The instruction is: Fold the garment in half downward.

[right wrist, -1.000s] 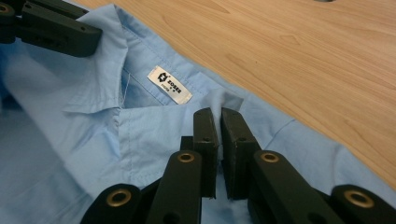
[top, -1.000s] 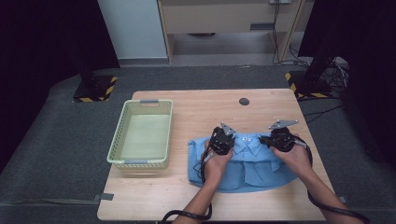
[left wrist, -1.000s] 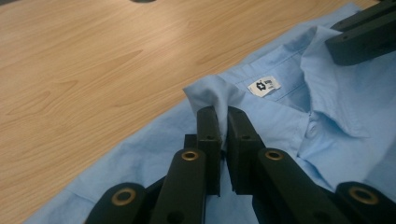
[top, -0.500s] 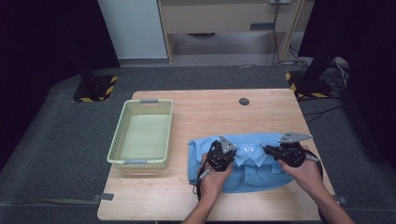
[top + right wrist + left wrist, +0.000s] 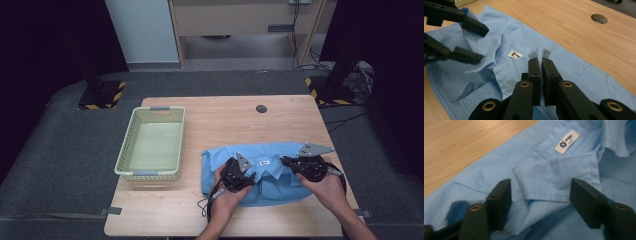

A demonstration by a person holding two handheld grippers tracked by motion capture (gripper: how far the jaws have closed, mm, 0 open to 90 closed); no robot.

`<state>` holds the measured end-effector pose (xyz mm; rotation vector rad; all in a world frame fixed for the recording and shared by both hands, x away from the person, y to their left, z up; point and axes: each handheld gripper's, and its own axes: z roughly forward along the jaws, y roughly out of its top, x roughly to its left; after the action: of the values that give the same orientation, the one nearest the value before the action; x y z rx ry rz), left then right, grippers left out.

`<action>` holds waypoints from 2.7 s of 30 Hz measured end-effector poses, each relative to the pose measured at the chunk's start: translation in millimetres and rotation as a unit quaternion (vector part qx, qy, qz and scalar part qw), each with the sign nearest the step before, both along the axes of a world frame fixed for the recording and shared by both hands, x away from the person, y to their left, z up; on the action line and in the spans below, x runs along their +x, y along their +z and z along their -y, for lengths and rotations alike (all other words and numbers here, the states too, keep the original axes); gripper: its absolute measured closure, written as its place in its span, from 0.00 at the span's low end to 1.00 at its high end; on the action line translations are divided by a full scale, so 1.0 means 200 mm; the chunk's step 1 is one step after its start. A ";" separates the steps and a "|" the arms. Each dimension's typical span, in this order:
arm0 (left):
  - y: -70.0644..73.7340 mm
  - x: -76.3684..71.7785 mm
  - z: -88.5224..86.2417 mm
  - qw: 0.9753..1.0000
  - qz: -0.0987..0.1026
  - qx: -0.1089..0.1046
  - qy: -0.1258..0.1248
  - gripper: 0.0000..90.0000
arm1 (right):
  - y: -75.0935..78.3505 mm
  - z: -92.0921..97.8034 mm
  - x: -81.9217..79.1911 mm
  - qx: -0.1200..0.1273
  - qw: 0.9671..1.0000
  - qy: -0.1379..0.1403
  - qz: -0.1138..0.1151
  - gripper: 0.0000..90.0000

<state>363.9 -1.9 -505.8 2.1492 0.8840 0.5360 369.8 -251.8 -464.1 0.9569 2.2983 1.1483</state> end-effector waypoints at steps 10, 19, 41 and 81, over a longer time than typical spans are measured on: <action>-0.08 0.08 0.02 0.998 -0.046 -0.039 0.003 0.13 | 0.05 -0.02 -0.04 0.008 1.000 0.015 0.016 0.96; -0.14 0.11 -0.01 0.995 -0.064 -0.076 -0.012 0.21 | 0.05 0.00 -0.06 0.015 1.000 0.018 0.015 0.96; -0.11 0.10 -0.07 0.994 -0.023 -0.104 -0.008 0.96 | -0.02 0.06 -0.09 0.025 0.999 0.021 -0.006 0.94; 0.02 0.00 -0.03 0.997 0.036 -0.063 -0.011 0.96 | -0.16 0.01 -0.12 -0.059 0.998 0.019 -0.017 0.91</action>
<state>363.7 3.9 -500.8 2.0109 0.8307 0.5293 346.6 -253.4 -496.4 0.8978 2.3911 1.0053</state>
